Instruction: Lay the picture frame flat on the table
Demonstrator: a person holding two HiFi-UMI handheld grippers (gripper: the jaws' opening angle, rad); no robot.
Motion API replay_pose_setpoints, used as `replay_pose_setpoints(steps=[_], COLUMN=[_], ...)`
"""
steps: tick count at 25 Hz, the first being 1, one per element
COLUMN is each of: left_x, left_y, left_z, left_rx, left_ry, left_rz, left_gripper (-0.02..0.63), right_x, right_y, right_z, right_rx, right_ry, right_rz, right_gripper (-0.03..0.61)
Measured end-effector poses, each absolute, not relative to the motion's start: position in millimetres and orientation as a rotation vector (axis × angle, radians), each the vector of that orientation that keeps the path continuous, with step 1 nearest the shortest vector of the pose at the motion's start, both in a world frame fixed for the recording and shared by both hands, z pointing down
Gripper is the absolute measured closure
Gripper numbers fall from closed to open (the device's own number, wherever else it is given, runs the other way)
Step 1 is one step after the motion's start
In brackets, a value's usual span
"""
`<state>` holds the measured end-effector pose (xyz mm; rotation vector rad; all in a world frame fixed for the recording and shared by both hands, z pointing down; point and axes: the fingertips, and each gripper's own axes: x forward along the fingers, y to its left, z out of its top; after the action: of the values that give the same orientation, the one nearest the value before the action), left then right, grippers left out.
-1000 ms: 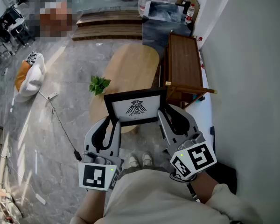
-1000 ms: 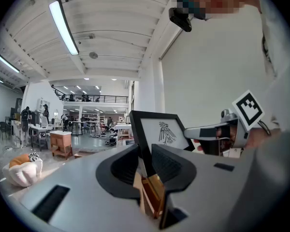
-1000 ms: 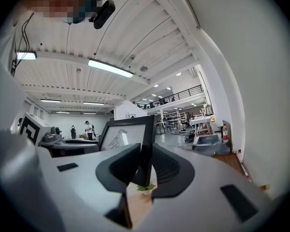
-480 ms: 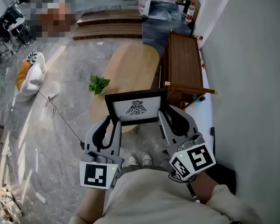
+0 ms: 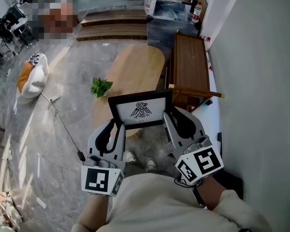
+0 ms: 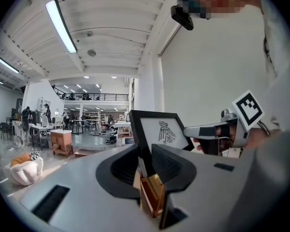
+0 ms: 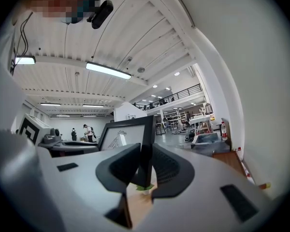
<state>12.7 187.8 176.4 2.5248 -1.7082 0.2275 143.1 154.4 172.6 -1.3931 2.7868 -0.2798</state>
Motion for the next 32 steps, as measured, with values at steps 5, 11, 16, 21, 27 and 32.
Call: replay_pose_setpoints(steps=[5, 11, 16, 21, 27, 32], left_x=[10.2, -2.8, -19.5, -44.3, -75.0, -107.0], left_y=[186.4, 177.6, 158.7, 130.1, 90.6, 48.3], left_z=[173.5, 183.4, 189.2, 195.2, 208.1, 215.7], left_rx=[2.512, 2.500, 2.493, 2.486, 2.473, 2.470], left_ry=[-1.728, -1.722, -1.706, -1.675, -1.639, -1.599], left_rz=[0.232, 0.239, 0.237, 0.240, 0.243, 0.243], left_gripper=[0.529, 0.529, 0.529, 0.529, 0.529, 0.529], right_x=[139.8, 126.9, 111.1, 86.4, 56.4, 24.2], right_y=[149.9, 140.3, 124.7, 96.7, 59.9, 18.4], right_z=[170.7, 177.9, 183.5, 188.7, 200.7, 206.9], right_rx=[-1.371, -1.376, -1.394, -1.419, -1.449, -1.484], right_ry=[2.796, 2.790, 2.795, 2.805, 2.812, 2.817], right_rz=[-0.286, -0.298, -0.316, -0.335, -0.356, -0.381], right_gripper=[0.518, 0.518, 0.518, 0.518, 0.518, 0.518])
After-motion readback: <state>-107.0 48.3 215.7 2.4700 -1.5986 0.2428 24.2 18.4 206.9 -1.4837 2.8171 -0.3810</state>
